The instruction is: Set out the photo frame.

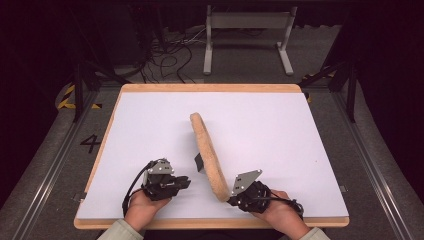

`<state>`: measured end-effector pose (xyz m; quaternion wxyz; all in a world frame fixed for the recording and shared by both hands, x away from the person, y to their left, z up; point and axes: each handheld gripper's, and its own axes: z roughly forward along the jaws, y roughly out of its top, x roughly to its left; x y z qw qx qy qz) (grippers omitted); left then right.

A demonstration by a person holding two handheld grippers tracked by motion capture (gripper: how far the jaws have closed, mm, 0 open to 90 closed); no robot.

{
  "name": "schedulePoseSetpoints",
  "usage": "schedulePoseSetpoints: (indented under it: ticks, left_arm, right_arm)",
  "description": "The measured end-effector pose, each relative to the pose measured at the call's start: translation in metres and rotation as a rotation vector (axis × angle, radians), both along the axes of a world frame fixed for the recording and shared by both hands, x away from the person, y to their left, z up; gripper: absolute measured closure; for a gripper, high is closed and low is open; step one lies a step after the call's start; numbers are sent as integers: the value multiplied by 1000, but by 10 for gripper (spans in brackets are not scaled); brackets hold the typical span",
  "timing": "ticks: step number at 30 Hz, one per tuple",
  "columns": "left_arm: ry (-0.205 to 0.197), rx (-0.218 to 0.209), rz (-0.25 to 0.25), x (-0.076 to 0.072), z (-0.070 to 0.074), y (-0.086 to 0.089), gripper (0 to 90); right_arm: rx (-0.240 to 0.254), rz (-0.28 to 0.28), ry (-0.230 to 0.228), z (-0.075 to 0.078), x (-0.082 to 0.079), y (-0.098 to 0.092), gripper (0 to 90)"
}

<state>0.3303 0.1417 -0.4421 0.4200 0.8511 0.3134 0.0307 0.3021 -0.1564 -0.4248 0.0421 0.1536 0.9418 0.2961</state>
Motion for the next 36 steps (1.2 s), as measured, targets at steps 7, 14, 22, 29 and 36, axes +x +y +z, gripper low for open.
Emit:
schedulePoseSetpoints:
  ticks: [7,14,22,29,36]
  left_arm:
    - [2,-3,42,-6,-1,14,775]
    - [8,-5,73,-13,-2,25,773]
    - [18,-20,127,-17,-5,39,764]
    - [27,-26,155,-18,-7,49,763]
    - [15,-17,168,-19,-7,50,770]
  right_arm:
    - [10,63,8,-3,3,25,900]
    - [23,93,18,-7,7,46,900]
    - [16,118,1,-12,10,76,900]
    - [35,121,-11,-15,19,98,900]
    - [46,90,-67,-18,23,118,900]
